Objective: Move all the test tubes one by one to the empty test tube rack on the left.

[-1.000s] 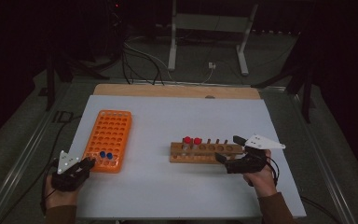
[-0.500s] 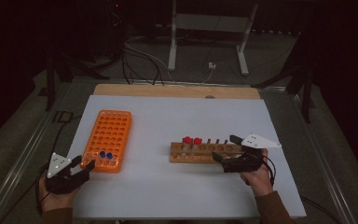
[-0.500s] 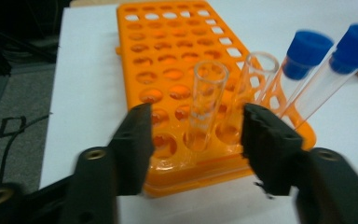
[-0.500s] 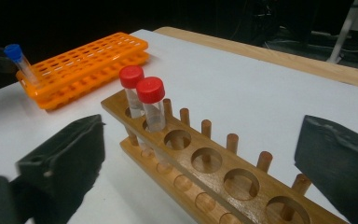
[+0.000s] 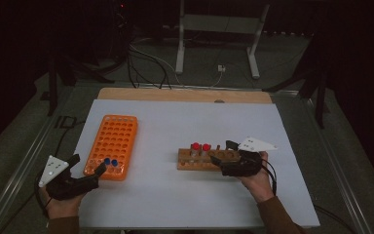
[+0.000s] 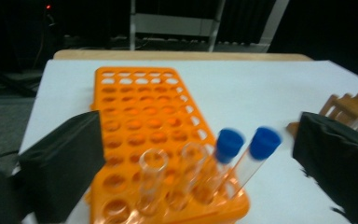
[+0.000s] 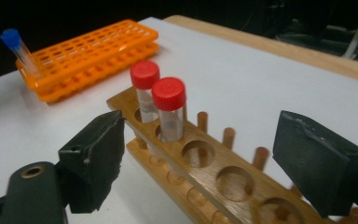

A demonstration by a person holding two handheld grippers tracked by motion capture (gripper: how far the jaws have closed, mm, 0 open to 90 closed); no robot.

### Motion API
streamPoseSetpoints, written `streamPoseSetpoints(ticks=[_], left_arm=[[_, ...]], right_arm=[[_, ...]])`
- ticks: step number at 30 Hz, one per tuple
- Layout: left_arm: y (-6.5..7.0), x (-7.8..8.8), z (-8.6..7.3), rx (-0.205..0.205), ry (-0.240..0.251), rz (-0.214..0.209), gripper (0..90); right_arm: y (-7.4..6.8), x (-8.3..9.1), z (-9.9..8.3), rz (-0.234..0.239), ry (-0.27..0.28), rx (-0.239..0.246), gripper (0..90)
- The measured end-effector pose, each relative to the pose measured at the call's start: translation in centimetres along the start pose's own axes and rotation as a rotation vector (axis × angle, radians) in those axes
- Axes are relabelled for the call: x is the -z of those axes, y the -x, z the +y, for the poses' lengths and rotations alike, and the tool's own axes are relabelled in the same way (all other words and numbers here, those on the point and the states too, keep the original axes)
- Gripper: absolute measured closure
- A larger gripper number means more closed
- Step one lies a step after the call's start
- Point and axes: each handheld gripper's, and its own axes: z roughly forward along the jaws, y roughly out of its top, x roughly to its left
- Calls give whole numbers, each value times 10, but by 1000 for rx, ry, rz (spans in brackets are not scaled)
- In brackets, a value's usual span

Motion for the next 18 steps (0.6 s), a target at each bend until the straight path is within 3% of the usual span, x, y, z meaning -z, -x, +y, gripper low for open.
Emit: streamPoseSetpoints(ticks=[7,13,18], left_arm=[[15,-3,10,-33,23,-29,4],[24,-7,16,-48,38,-50,4],[32,-11,17,-62,30,-71,4]], right_arm=[[-5,-18,-3,-27,-20,20,314],[-6,-30,-5,-13,-21,21,501],[-9,-34,-6,-5,-5,56,629]])
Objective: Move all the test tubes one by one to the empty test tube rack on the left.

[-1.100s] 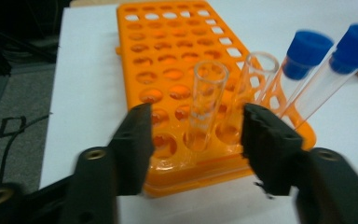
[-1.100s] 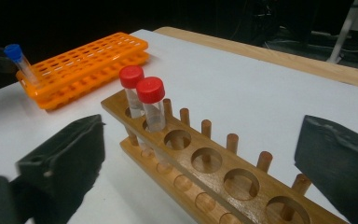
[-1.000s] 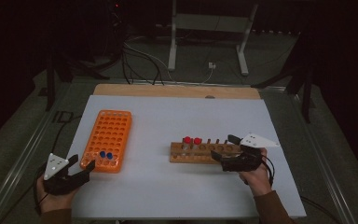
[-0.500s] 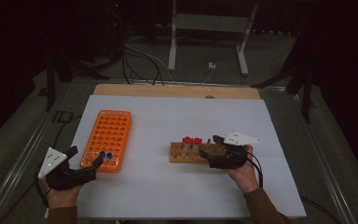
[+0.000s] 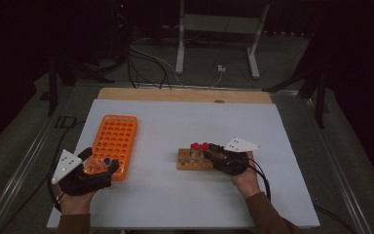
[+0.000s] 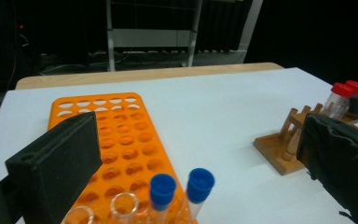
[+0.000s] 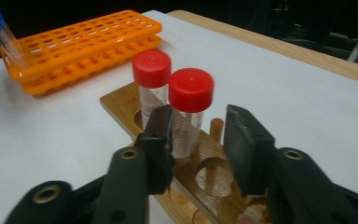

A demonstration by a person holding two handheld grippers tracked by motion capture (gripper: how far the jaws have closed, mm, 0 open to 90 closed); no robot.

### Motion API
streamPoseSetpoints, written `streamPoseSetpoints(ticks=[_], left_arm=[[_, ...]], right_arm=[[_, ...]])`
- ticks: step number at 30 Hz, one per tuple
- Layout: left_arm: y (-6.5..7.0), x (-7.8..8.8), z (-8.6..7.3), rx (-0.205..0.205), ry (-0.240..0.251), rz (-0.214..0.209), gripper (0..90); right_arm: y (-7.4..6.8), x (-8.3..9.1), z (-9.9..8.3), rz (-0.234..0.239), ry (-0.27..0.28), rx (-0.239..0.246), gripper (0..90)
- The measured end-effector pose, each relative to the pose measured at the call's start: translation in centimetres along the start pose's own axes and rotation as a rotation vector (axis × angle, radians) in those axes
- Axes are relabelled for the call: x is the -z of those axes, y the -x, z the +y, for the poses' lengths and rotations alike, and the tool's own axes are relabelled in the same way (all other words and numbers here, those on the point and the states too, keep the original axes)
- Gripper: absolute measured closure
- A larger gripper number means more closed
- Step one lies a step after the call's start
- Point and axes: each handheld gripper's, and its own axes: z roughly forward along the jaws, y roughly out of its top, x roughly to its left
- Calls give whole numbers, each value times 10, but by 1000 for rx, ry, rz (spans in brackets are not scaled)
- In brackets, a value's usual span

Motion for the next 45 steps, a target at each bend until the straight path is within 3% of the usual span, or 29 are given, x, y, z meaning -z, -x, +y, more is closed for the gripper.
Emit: streamPoseSetpoints(ticks=[6,15,28,36,45], left_arm=[[7,-6,2,-11,-6,-25,4],[22,-17,6,-43,-7,-58,4],[41,-33,8,-75,-31,-106,5],[69,-53,15,-120,-47,-196,43],[108,-77,26,-185,-60,-311,70]], right_arm=[[-4,-4,0,15,-4,35,735],[-5,4,4,11,26,34,741],[-5,23,13,8,121,13,747],[-8,46,28,7,192,24,746],[-20,52,32,51,179,45,746]])
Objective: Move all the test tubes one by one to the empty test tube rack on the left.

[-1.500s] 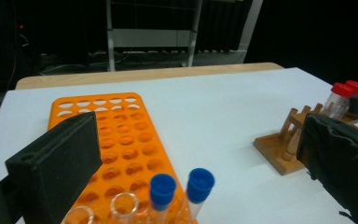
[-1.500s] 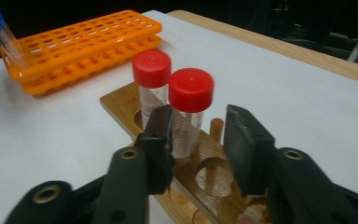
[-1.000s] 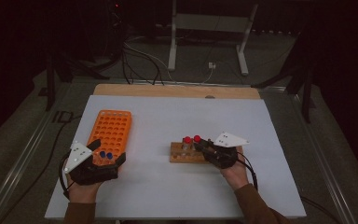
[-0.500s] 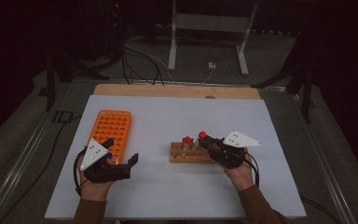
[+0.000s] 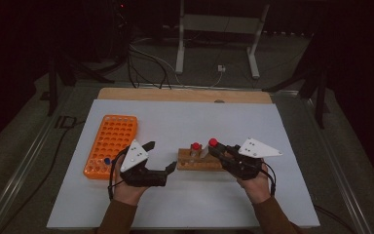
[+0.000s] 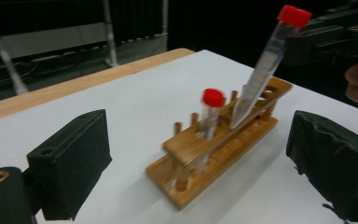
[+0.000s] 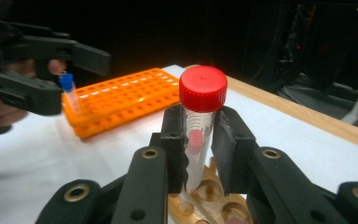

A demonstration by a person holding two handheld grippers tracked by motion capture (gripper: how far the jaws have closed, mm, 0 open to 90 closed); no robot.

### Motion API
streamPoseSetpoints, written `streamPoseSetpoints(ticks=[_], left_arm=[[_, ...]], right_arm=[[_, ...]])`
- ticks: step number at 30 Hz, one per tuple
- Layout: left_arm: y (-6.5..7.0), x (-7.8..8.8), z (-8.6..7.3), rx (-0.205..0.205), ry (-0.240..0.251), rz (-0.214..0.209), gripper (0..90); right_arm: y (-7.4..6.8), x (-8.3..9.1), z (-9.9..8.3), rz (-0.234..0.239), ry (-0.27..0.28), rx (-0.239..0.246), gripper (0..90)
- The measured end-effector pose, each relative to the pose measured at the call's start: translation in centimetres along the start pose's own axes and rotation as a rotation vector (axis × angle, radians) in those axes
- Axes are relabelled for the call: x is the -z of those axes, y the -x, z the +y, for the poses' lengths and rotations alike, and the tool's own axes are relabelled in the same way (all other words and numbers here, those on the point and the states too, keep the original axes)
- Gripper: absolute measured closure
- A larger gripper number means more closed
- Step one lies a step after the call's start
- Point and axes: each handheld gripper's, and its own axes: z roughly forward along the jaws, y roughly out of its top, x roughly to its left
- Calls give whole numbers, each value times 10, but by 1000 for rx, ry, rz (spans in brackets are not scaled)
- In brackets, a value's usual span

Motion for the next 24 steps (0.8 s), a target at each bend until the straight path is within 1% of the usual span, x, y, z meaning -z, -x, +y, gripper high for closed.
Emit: streamPoseSetpoints(ticks=[3,6,8,12,13,15,18,20,23,24], left_arm=[[8,-8,4,-22,-3,-24,70],[16,-16,8,-51,-14,-47,70],[20,-21,9,-62,-23,-56,77],[28,-30,10,-91,-56,-60,166],[29,-32,10,-97,-63,-62,172],[31,-36,9,-103,-71,-76,250],[34,-40,7,-108,-79,-103,398],[36,-43,7,-123,-95,-106,491],[40,-48,6,-146,-119,-111,589],[40,-49,6,-145,-120,-118,612]], right_arm=[[-3,-1,0,28,-5,-4,746],[-7,-2,0,44,-15,-3,746],[-9,-4,0,54,-20,0,746],[-14,-6,1,78,-31,9,746],[-15,-6,1,83,-33,9,746],[-16,-7,1,90,-37,12,746],[-18,-8,1,102,-38,10,746],[-18,-9,1,109,-43,11,746],[-18,-10,0,127,-47,0,746],[-19,-11,0,131,-49,1,746]])
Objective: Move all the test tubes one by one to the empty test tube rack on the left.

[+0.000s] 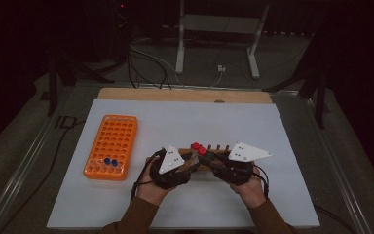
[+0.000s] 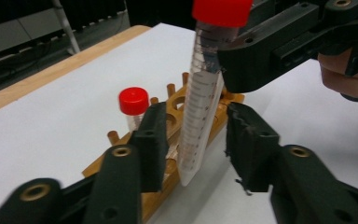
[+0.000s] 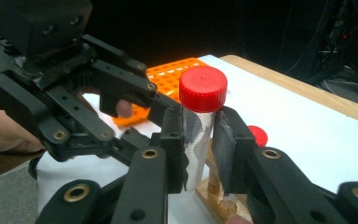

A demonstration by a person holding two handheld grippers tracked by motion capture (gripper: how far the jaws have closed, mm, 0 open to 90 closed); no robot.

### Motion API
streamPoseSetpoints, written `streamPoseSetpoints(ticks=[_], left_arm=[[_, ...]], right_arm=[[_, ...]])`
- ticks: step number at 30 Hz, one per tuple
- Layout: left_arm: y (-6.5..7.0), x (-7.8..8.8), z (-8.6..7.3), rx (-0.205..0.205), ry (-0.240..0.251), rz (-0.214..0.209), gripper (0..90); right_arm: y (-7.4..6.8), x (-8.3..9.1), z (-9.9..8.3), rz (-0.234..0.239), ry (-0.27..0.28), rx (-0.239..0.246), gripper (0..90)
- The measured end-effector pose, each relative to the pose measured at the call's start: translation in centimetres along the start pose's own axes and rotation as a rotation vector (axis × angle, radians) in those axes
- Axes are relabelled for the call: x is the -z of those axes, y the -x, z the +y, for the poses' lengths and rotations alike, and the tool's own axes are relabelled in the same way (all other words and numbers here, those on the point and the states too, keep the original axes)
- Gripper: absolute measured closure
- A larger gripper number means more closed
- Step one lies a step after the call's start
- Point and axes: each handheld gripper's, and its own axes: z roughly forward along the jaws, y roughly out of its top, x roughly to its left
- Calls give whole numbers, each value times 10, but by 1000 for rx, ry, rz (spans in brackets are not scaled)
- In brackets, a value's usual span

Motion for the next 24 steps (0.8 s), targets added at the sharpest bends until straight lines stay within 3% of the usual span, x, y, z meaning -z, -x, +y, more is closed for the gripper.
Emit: streamPoseSetpoints(ticks=[7,13,20,24], left_arm=[[1,-2,0,-24,-10,-12,735],[2,-2,0,-21,-2,-15,755],[-5,2,-5,9,-2,1,757],[-9,6,-6,30,6,13,757]], right_arm=[[-1,-1,-1,17,-11,4,746],[-1,-1,0,26,-8,5,735],[4,3,2,40,9,-18,413],[7,6,3,-8,2,-18,273]])
